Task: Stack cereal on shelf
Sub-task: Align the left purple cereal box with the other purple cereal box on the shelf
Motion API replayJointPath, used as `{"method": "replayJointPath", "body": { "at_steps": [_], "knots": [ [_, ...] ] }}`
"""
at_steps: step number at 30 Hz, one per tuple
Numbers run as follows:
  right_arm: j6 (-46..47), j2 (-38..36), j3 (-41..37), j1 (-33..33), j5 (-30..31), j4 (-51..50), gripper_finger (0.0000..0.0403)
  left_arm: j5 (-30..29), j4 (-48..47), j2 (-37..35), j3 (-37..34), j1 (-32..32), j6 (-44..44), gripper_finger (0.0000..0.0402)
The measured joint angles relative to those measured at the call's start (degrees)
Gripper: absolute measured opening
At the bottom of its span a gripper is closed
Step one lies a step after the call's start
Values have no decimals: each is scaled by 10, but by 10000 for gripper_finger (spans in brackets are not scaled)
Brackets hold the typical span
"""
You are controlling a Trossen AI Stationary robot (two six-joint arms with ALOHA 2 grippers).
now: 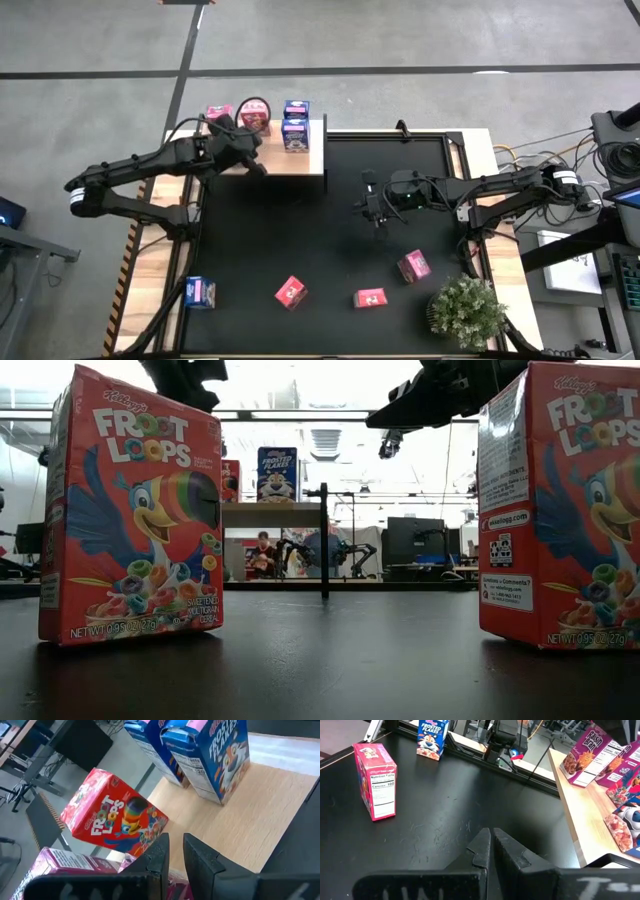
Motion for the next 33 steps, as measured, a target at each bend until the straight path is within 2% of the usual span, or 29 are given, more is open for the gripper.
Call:
{"method": "replayJointPath", "body": {
  "at_steps": [7, 21, 33],
  "knots": [
    [1, 0, 0, 0, 0, -1, 12, -42, -50, -3, 0, 0, -25, 39],
    [2, 0, 0, 0, 0, -2, 12, -36, -100, -30, 9, -1, -29, 39],
    [2, 0, 0, 0, 0, -2, 12, 76, -143, -57, 80, -55, -43, 39]
  ]
}}
